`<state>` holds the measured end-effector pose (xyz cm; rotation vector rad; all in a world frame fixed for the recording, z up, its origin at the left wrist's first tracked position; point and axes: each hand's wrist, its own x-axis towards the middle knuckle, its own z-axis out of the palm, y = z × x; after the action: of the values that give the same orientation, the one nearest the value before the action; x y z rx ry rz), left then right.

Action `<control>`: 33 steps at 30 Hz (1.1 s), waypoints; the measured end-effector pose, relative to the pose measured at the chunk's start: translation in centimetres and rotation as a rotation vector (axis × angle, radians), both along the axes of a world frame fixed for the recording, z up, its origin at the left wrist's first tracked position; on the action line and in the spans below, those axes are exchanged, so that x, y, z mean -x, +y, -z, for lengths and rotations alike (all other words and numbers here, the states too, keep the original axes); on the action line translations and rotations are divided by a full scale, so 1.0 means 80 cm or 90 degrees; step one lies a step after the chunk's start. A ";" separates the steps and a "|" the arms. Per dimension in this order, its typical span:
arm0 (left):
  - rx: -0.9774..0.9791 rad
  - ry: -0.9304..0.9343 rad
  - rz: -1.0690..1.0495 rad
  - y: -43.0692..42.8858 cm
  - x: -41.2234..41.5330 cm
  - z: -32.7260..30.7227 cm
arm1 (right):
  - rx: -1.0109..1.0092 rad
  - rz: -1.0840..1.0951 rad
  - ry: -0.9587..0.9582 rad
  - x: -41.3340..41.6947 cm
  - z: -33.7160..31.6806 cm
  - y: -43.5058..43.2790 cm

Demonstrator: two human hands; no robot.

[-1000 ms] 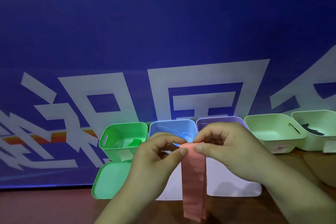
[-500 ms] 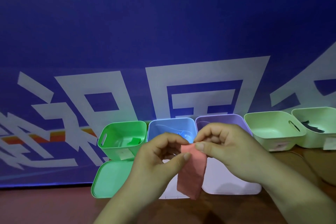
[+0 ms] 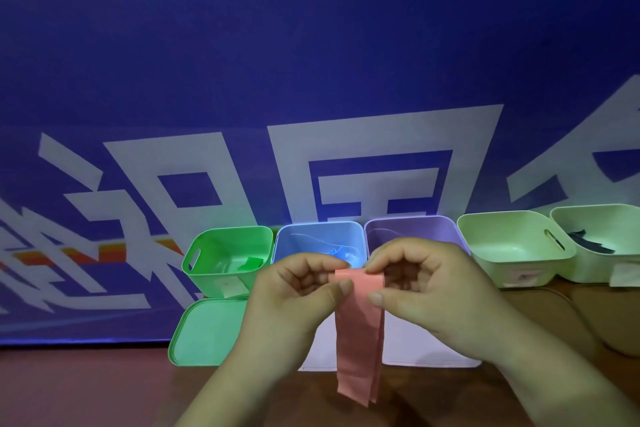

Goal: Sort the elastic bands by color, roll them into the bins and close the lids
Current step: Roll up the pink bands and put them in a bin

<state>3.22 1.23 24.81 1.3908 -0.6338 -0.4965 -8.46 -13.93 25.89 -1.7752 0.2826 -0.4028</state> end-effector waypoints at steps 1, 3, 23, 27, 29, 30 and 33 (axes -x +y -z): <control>-0.001 0.004 -0.002 -0.003 0.004 0.001 | 0.010 0.005 -0.007 0.004 0.000 -0.002; -0.004 0.011 -0.003 -0.009 0.014 0.003 | 0.017 0.015 -0.008 0.012 0.001 -0.008; -0.047 -0.123 0.060 -0.031 0.048 0.031 | -0.028 -0.061 0.070 0.045 0.007 -0.049; -0.020 -0.122 0.054 -0.018 0.038 0.033 | -0.036 -0.054 0.079 0.036 0.010 -0.033; 0.002 -0.115 0.047 -0.008 0.033 0.035 | -0.053 -0.049 0.078 0.029 0.011 -0.021; 0.009 -0.117 0.045 -0.004 0.029 0.036 | -0.061 -0.045 0.078 0.025 0.011 -0.015; 0.011 -0.108 0.047 0.010 0.014 0.039 | -0.073 -0.027 0.082 0.013 0.013 0.003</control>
<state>2.07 2.07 21.70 1.4059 -0.8268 -0.4331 -9.48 -13.71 24.89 -1.6941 0.3518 -0.2382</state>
